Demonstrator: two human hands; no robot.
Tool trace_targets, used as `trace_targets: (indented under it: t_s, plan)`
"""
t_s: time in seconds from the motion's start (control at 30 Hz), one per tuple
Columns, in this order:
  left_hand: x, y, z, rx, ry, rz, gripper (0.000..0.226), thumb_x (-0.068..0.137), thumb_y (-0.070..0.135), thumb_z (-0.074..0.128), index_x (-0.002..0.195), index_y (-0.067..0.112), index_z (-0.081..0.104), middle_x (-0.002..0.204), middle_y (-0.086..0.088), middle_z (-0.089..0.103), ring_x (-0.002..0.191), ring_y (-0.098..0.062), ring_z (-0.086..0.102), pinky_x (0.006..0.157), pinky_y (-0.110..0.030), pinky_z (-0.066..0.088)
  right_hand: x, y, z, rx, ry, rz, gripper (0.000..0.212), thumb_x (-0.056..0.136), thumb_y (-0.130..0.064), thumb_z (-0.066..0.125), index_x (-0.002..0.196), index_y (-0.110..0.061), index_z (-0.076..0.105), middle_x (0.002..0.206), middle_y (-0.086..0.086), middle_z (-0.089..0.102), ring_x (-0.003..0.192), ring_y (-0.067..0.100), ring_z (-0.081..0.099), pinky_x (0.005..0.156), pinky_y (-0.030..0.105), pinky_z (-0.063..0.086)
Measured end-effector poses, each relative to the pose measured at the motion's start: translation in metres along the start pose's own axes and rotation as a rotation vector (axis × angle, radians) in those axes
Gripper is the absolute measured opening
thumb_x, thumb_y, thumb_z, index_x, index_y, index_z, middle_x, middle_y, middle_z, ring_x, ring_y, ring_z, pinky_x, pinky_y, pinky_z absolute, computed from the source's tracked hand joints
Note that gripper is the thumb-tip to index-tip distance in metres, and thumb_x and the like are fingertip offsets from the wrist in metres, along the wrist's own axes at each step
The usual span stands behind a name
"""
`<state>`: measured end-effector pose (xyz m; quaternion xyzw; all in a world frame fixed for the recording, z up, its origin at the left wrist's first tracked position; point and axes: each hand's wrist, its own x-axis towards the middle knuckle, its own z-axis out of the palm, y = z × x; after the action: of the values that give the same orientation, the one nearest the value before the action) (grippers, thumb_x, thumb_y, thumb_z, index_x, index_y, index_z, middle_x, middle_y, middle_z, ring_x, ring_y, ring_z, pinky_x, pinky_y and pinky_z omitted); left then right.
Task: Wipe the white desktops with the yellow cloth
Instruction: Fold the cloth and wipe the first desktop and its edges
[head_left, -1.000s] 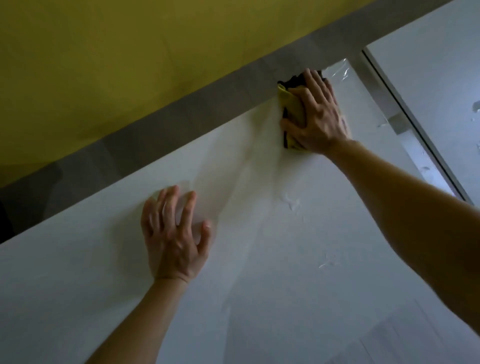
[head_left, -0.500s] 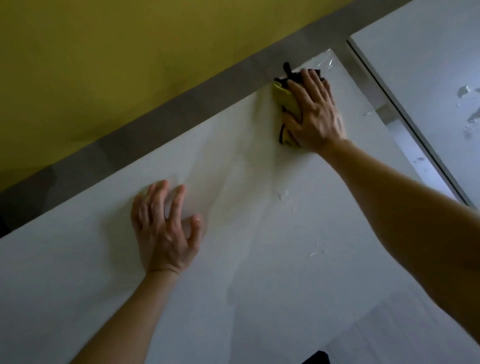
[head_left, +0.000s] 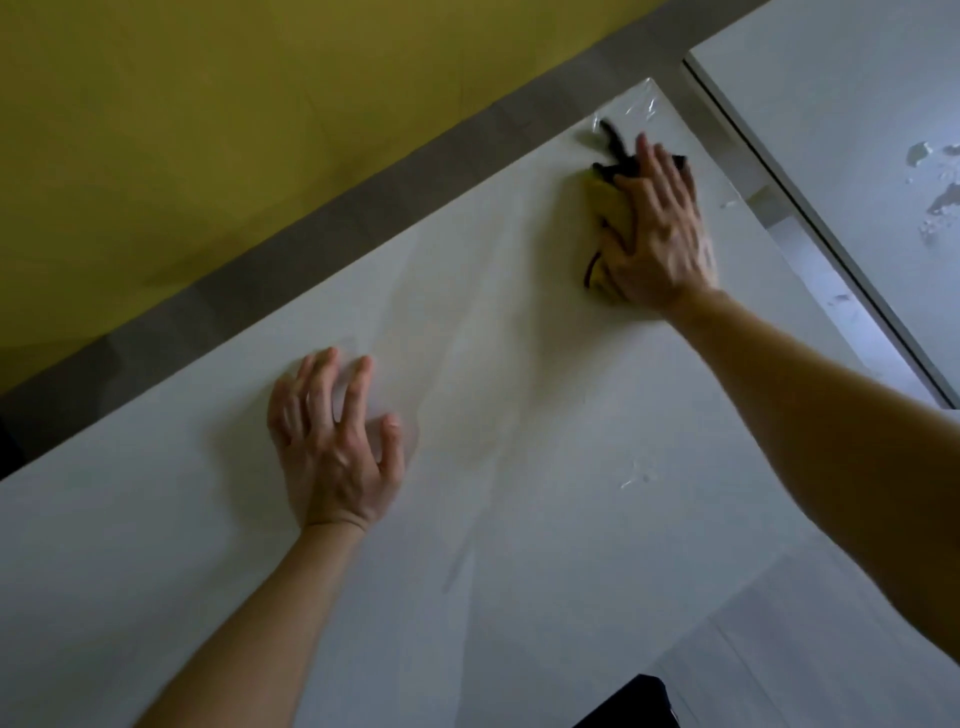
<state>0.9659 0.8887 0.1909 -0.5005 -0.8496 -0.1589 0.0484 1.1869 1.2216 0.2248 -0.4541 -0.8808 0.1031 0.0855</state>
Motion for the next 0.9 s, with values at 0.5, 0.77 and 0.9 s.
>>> trace_targets:
  t_s: [0.5,0.77,0.9]
  plan:
    - [-0.004,-0.002,0.004,-0.027,0.016,0.025,0.058,0.1,0.042,0.056,0.152,0.015,0.06,0.16,-0.018,0.049,0.151,-0.043,0.042,0.125,-0.061,0.028,-0.088,0.008,-0.003,-0.021,0.001,0.059,0.068,0.103,-0.042,0.062,0.167,-0.031,0.042,0.177,0.006,0.031,0.166,0.029,0.022,0.136,0.053,0.013]
    - [-0.004,-0.008,0.003,-0.027,0.059,0.076,0.056,0.101,0.038,0.054,0.152,0.017,0.059,0.159,-0.018,0.05,0.15,-0.043,0.043,0.124,-0.06,0.03,-0.19,-0.18,0.045,0.176,-0.139,-0.344,0.07,0.097,-0.041,0.067,0.162,-0.023,0.051,0.176,0.009,0.033,0.166,0.031,0.021,0.133,0.056,0.018]
    - [-0.005,-0.008,0.007,-0.028,0.083,0.054,0.056,0.101,0.039,0.056,0.152,0.017,0.06,0.159,-0.017,0.051,0.15,-0.042,0.044,0.124,-0.059,0.03,-0.169,-0.086,0.026,0.092,-0.1,-0.315,0.076,0.091,-0.037,0.075,0.163,-0.025,0.05,0.175,0.008,0.035,0.165,0.031,0.026,0.133,0.055,0.021]
